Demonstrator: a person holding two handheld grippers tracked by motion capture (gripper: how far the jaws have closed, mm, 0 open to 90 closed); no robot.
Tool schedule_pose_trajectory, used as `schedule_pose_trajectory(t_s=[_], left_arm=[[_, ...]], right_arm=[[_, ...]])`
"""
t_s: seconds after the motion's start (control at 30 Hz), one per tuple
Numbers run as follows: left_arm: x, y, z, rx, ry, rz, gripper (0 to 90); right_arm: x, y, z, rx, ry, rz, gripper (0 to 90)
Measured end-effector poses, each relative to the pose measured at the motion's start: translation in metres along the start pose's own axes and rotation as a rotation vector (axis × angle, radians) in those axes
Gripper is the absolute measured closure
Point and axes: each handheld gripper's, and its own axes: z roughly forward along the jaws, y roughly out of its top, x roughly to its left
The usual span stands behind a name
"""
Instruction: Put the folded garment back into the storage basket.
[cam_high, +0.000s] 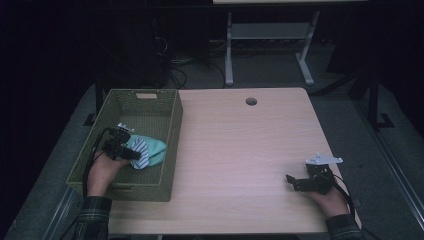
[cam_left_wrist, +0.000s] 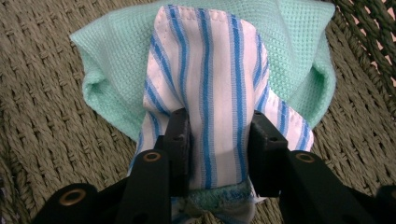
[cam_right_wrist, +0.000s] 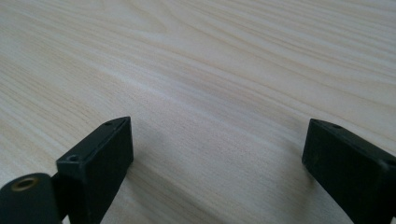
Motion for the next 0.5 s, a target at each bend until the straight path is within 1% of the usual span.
schedule_pose_trajectory(t_s=[0.03, 0.13, 0.2, 0.3, 0.33, 0.43, 0.5], left_arm=[[0.0, -0.0001, 0.0001, 0.001, 0.007, -0.004, 60.7], [0.0011, -0.0002, -0.0003, -0.012, 0.03, -0.011, 50.1], [0.002, -0.0002, -0.001, -0.022, 0.034, -0.014, 43.3], [0.0032, -0.0002, -0.0008, -0.02, 0.04, -0.011, 33.4], [0.0031, -0.0004, -0.0006, -0.018, 0.038, -0.017, 31.0], [0.004, -0.0002, -0.0013, -0.021, 0.039, -0.013, 26.9], [0.004, -0.0003, -0.0023, -0.033, 0.032, -0.022, 24.1]], right_arm=[[0.0001, 0.0, 0.0, 0.0, 0.001, 0.0, 8.0], [0.0, 0.0, 0.0, 0.0, 0.001, -0.001, 8.0], [0.0001, 0.0, 0.0, 0.0, 0.001, -0.001, 8.0], [0.0001, 0.0, 0.0, 0.0, 0.001, -0.001, 8.0], [0.0001, 0.0, 0.0, 0.0, 0.002, -0.002, 8.0], [0.0001, 0.0001, 0.0001, 0.001, 0.003, -0.003, 7.9], [0.0001, 0.0001, 0.0001, 0.0, 0.004, -0.002, 7.9]])
